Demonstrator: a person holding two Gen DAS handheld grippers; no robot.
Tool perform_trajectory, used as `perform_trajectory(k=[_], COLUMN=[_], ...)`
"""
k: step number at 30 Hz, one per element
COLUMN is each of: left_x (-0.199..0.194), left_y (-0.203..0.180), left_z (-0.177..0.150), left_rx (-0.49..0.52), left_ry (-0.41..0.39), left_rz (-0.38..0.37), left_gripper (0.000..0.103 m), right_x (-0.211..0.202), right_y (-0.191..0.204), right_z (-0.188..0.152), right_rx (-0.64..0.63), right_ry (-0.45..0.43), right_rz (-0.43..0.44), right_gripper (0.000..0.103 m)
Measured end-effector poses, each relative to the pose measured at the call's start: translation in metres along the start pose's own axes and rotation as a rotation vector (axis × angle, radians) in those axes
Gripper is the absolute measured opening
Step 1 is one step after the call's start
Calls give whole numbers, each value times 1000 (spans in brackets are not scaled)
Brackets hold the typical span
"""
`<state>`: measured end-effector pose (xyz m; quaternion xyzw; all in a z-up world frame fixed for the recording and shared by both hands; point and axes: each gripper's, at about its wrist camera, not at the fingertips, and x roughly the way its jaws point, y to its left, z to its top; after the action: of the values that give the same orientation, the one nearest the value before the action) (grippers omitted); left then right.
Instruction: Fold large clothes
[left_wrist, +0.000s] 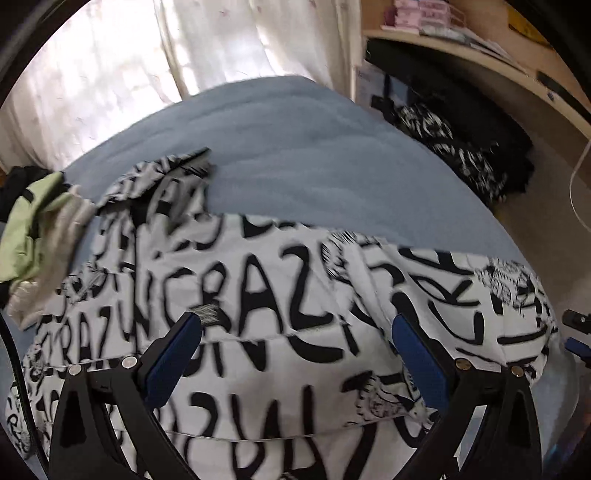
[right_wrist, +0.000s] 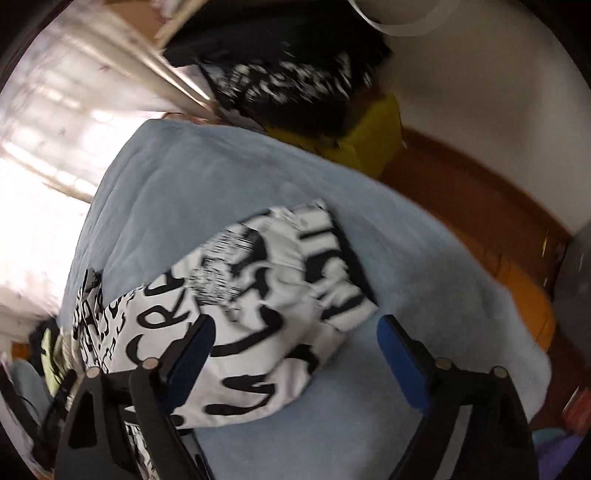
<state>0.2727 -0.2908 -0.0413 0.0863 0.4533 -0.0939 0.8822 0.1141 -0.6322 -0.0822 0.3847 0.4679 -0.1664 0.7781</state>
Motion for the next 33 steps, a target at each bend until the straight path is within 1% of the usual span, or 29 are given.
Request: perform_trajectory(k=[3,4,8,10,11,12,13,14,15,17,18,19,21,22,24,26,27,29,30,31,33], left_x=[11,15,22,23,22,22,20,19,17,9,5,-3,-13,-21,-36,-48,-56,-70,-73,-79,-86], left_y=[-17,-20,-33,-36,-35,-35,-32,-30,-26,-16,-10,-2,14,27,50,76,92,123,133,148,175], left_z=[-9,-11,-17,-18,-18,-18,-18,-18,-18,-18,-18,-19,-18,-19,-23,-26,-30,-36,-39,-44,-56], left_rx=[30,36,45,44,43,41,40,40,41,37,33,28,19,4,-32,-78,-107,-159,-177,-199,-239], left_ry=[22,29,46,51,55,58,61,62,63,51,45,31,16,7,-5,-12,-17,-38,-44,-51,-58], left_rz=[-22,-33,-47,-54,-55,-57,-57,-54,-49,-35,-30,-24,-21,-20,-15,-5,-5,0,3,1,0], left_gripper=[102,102,102,99,97,94,88,85,79,73,73,73,73,73,73,73,73,73,73,73,73], right_x=[17,23,36,40,40,40,41,41,38,18,6,-10,-37,-55,-82,-99,-106,-110,-110,-105,-91], right_y=[-15,-16,-13,-7,-4,-1,2,4,9,30,43,61,93,116,160,198,222,259,274,294,321], right_z=[-1,-2,-1,-1,-2,-2,-2,-2,-2,-7,-10,-15,-24,-32,-51,-70,-85,-109,-119,-135,-161], right_rx=[69,80,84,80,70,56,48,44,39,-28,-72,-120,-199,-255,-358,-451,-513,-601,-638,-692,-763], right_ry=[49,58,40,11,-12,-23,-23,-25,-38,-124,-170,-216,-275,-309,-350,-367,-364,-347,-335,-318,-287], right_rz=[71,77,62,42,22,14,21,46,57,46,61,95,169,222,309,377,421,477,497,515,509], right_gripper=[75,75,75,73,62,44,32,10,11,10,10,10,10,10,10,10,10,10,11,11,13])
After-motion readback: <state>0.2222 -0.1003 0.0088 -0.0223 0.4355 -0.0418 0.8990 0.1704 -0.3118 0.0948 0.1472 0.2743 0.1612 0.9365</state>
